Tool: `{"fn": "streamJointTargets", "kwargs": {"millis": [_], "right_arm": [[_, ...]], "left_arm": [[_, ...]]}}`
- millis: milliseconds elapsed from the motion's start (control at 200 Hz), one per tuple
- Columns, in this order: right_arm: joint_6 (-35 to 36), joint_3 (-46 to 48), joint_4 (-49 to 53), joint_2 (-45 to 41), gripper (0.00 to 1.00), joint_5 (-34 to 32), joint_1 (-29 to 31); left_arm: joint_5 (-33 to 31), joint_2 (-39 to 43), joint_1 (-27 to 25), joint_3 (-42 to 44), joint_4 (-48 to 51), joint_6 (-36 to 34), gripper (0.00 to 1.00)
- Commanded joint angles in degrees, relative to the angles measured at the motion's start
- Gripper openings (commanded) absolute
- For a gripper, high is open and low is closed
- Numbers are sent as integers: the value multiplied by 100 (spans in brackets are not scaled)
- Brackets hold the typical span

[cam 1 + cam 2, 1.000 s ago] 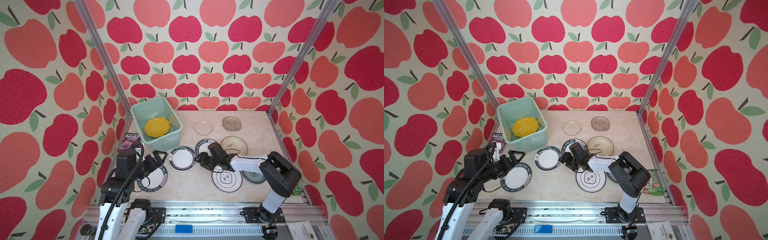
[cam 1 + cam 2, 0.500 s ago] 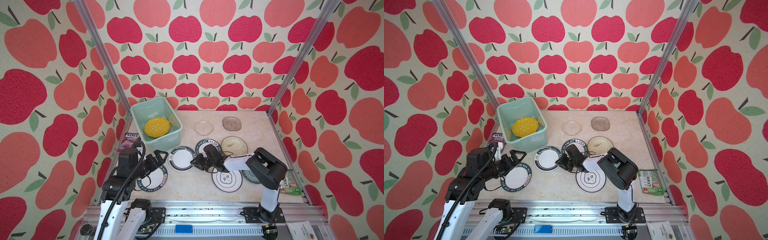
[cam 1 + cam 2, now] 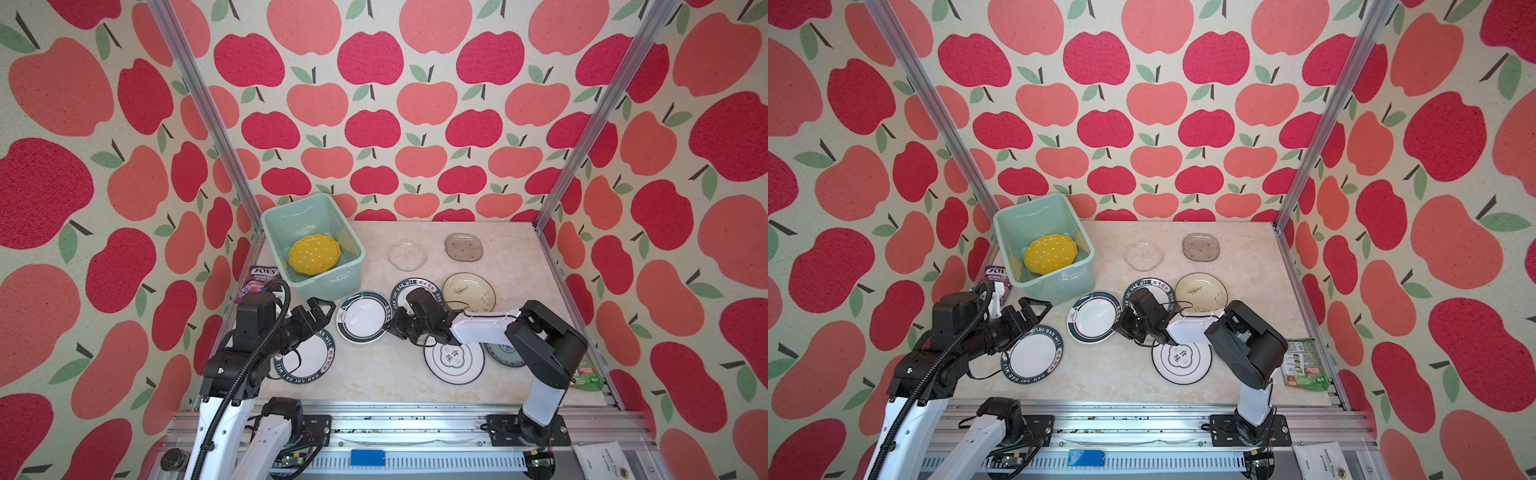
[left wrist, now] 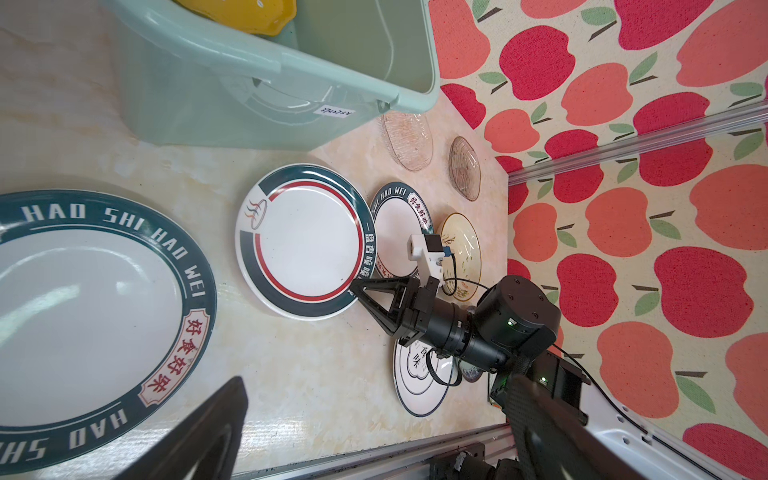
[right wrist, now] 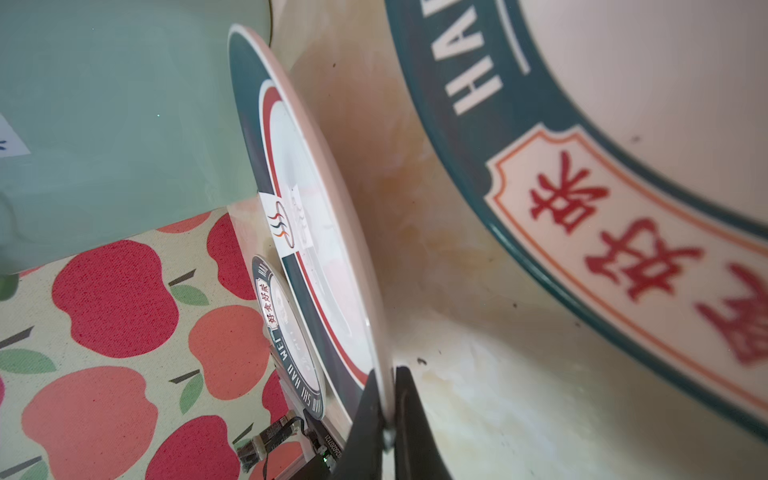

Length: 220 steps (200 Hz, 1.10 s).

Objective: Place the plates into the plastic bin on the countertop
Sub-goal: 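Grasp the red-and-green-rimmed plate edge with the right gripper and tilt it up, then lift the plate upright with the right gripper while the left gripper reaches to its rim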

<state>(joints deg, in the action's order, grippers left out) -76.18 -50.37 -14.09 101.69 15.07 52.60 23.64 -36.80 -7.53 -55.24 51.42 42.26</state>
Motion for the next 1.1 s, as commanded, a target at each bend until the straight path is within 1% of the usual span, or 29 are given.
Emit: {"fn": "streamJointTargets", "kwargs": {"millis": [0,115,345,540,605,770,930,1096], "right_arm": [[251,-89,399,-631,0,-170,31],[335,-133,809,-1153,0,-287,31],[604,-246,1446,-2244,0,-394,-54],[570,-158,1535,-3062,0,-401,-321],[573,-198,1581,-3252,0,-391,-426],[561,-337,1664,-3497,0,-289,-610],[569,-537,1593,-3431,0,-139,-637],[416,-678,1217,-3242,0,99,-620]], "left_arm": [[-126,32,-24,-310,296,-152,100],[4,-22,-27,-449,442,-153,98],[839,-323,-54,-737,398,-12,94],[994,-339,-227,-817,251,148,94],[914,-316,-397,-760,134,255,94],[481,-293,-978,-463,-238,630,93],[-57,-164,-1611,-25,-1237,1207,93],[-543,-174,-2019,342,-2030,1602,92]]}}
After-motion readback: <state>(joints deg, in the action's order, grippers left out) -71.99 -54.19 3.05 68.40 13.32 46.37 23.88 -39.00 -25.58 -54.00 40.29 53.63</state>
